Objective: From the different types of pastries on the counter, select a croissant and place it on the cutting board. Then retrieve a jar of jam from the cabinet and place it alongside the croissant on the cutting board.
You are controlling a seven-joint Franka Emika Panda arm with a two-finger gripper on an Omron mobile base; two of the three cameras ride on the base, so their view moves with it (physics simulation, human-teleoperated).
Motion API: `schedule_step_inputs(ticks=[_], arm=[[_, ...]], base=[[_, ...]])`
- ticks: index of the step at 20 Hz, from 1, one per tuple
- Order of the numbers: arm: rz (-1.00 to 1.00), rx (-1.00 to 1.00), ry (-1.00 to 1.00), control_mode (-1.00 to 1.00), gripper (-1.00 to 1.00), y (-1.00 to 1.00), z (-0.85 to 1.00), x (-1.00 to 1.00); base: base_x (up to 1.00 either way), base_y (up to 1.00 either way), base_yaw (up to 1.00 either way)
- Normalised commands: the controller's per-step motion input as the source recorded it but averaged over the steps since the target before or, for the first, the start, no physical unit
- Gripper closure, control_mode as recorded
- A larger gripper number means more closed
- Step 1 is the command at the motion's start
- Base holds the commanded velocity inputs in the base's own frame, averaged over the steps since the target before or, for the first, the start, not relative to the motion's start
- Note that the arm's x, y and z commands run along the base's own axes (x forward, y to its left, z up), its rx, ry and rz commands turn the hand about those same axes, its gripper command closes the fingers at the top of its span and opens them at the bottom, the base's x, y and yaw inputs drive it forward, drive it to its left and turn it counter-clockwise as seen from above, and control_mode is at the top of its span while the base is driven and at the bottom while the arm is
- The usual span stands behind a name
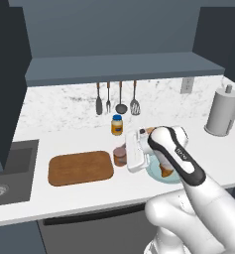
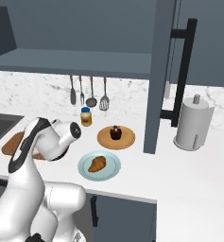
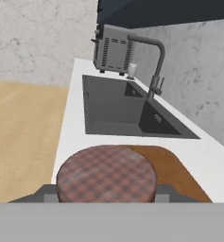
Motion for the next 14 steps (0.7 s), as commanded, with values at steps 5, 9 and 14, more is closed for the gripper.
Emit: schedule_step_inputs(ticks=[5, 9, 14], arm=[[0.01, 0.0, 0.0, -1.0, 1.0, 0.34, -0.15, 0.05], [0.0, 0.0, 0.0, -1.0, 1.0, 0.3, -0.2, 0.31], [0.0, 0.0, 0.0, -1.0, 1.0, 0.03, -0.13, 0.45]], base=[[0.0, 0.0, 0.0], [0.0, 0.0, 0.0], [0.0, 0.0, 0.0]])
